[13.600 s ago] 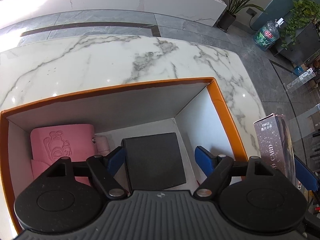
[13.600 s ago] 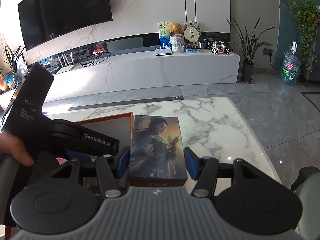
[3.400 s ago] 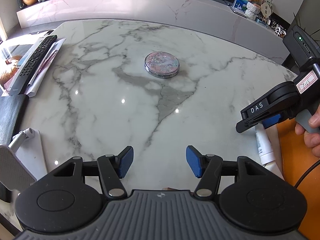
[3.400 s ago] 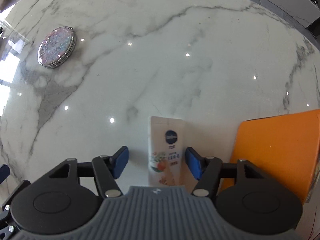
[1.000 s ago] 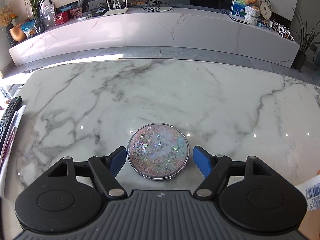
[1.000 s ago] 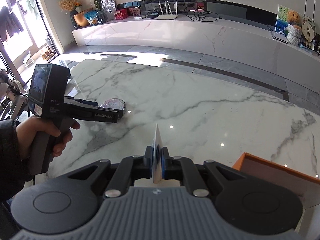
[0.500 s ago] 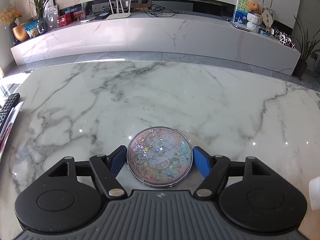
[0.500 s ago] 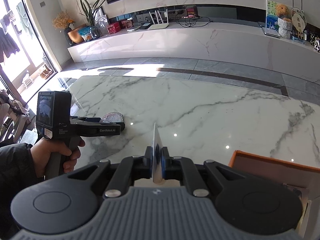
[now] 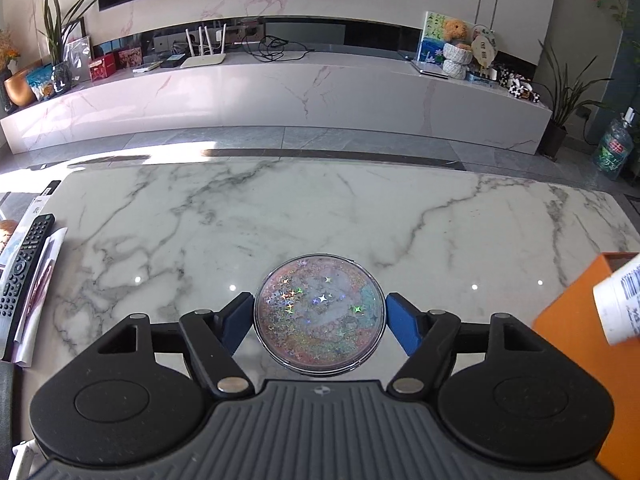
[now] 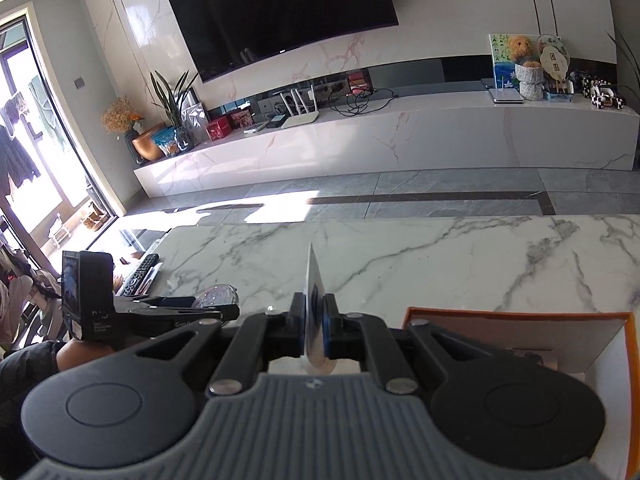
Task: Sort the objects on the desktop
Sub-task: 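Carry the compact mirror and lotion tube over the shoebox with both tools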
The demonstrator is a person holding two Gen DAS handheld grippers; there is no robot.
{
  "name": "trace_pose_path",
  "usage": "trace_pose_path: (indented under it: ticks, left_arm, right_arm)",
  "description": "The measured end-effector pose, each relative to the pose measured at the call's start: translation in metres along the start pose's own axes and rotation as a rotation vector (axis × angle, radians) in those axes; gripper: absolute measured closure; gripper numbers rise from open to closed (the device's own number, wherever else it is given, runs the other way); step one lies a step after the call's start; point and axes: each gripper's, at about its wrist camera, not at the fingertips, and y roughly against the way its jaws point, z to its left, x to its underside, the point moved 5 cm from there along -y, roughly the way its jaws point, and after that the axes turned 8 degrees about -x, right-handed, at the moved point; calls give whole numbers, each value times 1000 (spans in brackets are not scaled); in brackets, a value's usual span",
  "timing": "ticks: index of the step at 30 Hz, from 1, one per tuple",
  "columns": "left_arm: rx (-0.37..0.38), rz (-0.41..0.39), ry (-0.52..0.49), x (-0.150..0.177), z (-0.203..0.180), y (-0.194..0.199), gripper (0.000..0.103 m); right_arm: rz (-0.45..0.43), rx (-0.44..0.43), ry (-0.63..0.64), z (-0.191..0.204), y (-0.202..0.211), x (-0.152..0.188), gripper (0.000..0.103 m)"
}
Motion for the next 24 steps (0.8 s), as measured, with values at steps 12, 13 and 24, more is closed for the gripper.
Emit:
trace_pose_path:
  ticks: [12, 13, 24]
  left_arm:
    - [287, -79, -177, -13, -131, 106, 19]
    - [304, -80, -197, -12, -143, 108, 19]
    - [400, -31, -359, 6, -240, 98, 19]
  right_arm:
    - [-125, 255, -94, -84, 127, 14, 95]
    - [-113, 289, -95, -95, 129, 18, 95]
    - [55, 412, -15, -156, 78, 42, 95]
